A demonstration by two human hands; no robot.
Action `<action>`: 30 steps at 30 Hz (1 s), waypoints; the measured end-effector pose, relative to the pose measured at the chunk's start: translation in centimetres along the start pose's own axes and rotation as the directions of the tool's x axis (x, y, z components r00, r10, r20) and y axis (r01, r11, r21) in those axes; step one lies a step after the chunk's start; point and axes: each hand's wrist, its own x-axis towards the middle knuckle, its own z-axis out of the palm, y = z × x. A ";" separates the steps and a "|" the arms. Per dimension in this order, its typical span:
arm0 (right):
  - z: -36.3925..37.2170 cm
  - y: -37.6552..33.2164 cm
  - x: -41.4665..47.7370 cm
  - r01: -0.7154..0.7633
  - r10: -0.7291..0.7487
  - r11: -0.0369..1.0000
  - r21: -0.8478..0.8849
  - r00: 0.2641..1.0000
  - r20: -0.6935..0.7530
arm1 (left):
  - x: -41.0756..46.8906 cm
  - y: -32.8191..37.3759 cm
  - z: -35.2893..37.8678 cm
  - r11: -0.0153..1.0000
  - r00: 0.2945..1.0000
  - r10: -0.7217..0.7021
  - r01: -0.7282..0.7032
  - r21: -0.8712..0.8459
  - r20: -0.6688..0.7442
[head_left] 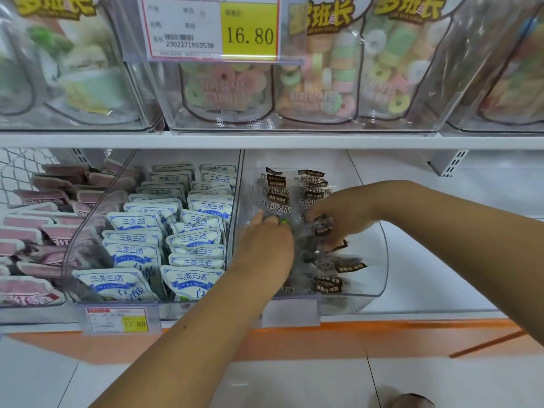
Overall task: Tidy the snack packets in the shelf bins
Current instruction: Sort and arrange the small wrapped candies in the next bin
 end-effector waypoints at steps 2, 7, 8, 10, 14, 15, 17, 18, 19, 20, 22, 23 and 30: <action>-0.6 0.5 0.1 0.013 -0.010 0.995 0.098 1.000 -0.027 | 0.0 -0.1 0.1 1.000 1.000 -0.007 0.007 -0.010 -0.031; -0.7 0.6 1.8 -0.033 0.034 0.998 0.048 0.999 -0.018 | 0.1 -0.1 0.0 0.999 0.993 -0.016 0.010 -0.053 -0.116; -0.1 0.5 2.2 -0.024 0.022 0.999 -0.030 0.998 -0.055 | 0.2 -0.1 0.0 0.998 0.993 -0.024 0.016 -0.061 -0.117; 0.3 0.5 1.8 -0.014 0.014 1.000 0.004 0.985 -0.174 | 0.1 -0.2 -0.1 0.996 0.993 -0.027 0.017 -0.085 -0.119; -0.6 0.7 -3.1 0.081 -0.012 0.962 0.262 0.967 -0.256 | -0.5 -0.1 -1.2 0.989 0.998 0.018 -0.027 -0.143 -0.064; -0.5 0.5 -4.3 0.071 -0.024 0.964 0.256 0.983 -0.183 | -0.9 -0.1 -1.7 0.983 0.999 0.029 -0.032 -0.181 -0.016; 0.8 -0.1 -5.3 0.037 -0.032 0.997 0.067 0.997 -0.066 | -1.8 -0.1 -2.8 0.969 0.994 0.081 -0.060 -0.240 0.078; 1.4 -0.2 -5.3 0.014 -0.015 1.000 -0.011 0.998 -0.062 | -2.2 -0.1 -3.4 0.964 0.985 0.117 -0.082 -0.253 0.126; 1.8 -0.4 -5.1 -0.004 -0.001 0.999 -0.053 0.996 -0.091 | -2.6 -0.2 -4.1 0.959 0.973 0.150 -0.099 -0.266 0.177; 2.1 -0.3 -4.6 -0.011 0.000 0.997 -0.075 0.990 -0.143 | -3.0 -0.3 -4.7 0.954 0.957 0.176 -0.109 -0.279 0.229; 2.3 0.2 -3.4 -0.032 -0.007 0.992 -0.126 0.956 -0.292 | -3.7 -0.6 -5.4 0.960 0.928 0.210 -0.136 -0.245 0.307; 2.3 0.4 -2.8 -0.070 -0.004 0.982 -0.176 0.922 -0.388 | -3.9 -0.7 -5.4 0.968 0.922 0.212 -0.152 -0.201 0.324; 2.4 1.1 -3.1 0.109 0.007 0.978 0.178 0.836 -0.548 | -2.7 -0.2 -3.7 0.988 0.964 0.139 -0.121 -0.093 0.225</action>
